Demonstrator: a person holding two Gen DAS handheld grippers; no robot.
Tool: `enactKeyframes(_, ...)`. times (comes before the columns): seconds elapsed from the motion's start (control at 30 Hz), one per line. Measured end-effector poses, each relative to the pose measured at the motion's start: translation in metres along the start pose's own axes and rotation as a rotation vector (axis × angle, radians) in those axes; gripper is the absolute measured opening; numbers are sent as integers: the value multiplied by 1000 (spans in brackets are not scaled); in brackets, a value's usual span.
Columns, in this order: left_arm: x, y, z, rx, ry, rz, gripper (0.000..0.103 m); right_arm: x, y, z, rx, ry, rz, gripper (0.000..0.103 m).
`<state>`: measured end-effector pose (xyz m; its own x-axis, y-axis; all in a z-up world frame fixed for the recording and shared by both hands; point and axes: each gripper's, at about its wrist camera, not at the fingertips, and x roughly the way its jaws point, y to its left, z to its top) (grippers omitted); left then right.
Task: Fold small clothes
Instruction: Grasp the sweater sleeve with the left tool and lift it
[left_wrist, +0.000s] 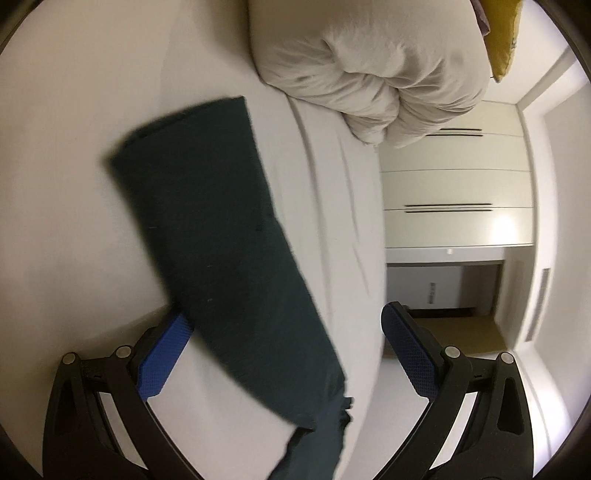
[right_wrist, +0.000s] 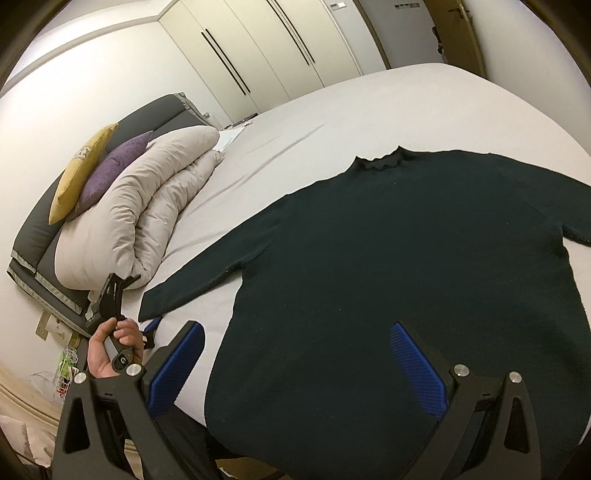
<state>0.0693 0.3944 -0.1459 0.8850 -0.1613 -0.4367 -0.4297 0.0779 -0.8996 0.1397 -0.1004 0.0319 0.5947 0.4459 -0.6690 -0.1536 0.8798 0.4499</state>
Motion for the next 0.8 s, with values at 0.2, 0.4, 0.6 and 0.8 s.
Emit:
enactKeyframes(0.2, 17, 23, 17, -89, 31, -152, 57, 4, -7, -3, 25, 6, 2, 103)
enactKeyframes(0.4, 25, 42, 29, -135, 20, -187, 25, 9, -13, -3, 38, 10, -4, 100)
enactKeyframes(0.6, 49, 8, 23, 6, 69, -62, 8, 14, -26, -4, 63, 13, 5, 94)
enactKeyframes(0.8, 108, -112, -29, 424, 116, 106, 4, 7, -60, 3, 112, -11, -21, 80)
